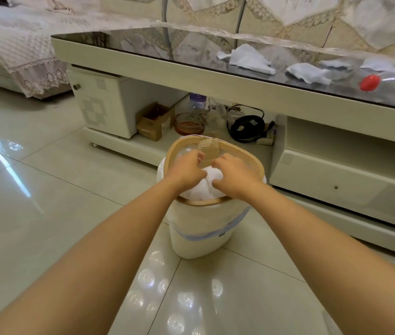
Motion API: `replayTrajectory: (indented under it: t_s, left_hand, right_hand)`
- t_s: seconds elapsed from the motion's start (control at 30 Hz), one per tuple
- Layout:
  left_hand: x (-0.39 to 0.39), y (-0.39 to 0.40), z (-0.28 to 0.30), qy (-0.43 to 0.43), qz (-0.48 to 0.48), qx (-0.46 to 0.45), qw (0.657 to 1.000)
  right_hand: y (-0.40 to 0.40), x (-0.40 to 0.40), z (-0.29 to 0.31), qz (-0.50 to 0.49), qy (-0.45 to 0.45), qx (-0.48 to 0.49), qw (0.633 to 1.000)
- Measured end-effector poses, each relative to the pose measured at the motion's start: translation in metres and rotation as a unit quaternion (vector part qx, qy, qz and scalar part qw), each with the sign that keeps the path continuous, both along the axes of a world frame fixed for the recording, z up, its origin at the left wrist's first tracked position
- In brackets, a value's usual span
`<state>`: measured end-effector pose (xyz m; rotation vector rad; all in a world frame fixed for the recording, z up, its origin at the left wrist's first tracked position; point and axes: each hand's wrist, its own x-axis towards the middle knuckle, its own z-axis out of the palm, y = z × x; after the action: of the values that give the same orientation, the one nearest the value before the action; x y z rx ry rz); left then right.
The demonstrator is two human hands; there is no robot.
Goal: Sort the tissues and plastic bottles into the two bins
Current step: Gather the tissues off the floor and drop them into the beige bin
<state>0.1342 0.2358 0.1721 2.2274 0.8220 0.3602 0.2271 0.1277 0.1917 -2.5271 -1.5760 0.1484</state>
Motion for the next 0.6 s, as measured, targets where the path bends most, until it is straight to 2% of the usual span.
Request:
replayTrajectory:
  t_s: [0.1,0.17,0.27,0.33,0.43,0.5,0.6]
  left_hand:
    - [0.012,0.01,-0.006,0.074,0.004,0.116,0.991]
    - [0.02,0.015,-0.012,0.066,0.026,0.197,0.978]
    - [0.032,0.02,-0.025,0.096,-0.003,0.203,0.975]
    - [0.039,0.018,-0.032,0.177,-0.054,0.214,0.959]
    - [0.046,0.015,-0.037,0.249,-0.1,0.224,0.937]
    - [0.05,0.012,-0.037,0.256,-0.104,0.216,0.937]
    - [0.053,0.005,-0.032,0.224,-0.1,0.226,0.943]
  right_hand:
    - [0.018,0.008,-0.007,0.038,-0.023,-0.072,0.996]
    - [0.029,0.013,-0.017,0.06,-0.072,-0.137,0.986]
    - [0.044,0.022,-0.04,0.051,-0.104,-0.208,0.971]
    - [0.051,0.025,-0.052,0.037,-0.074,-0.262,0.961]
    - [0.05,0.029,-0.052,0.007,0.067,-0.359,0.931]
    - [0.043,0.028,-0.046,0.005,0.095,-0.35,0.932]
    - [0.03,0.028,-0.033,0.011,0.036,-0.2,0.979]
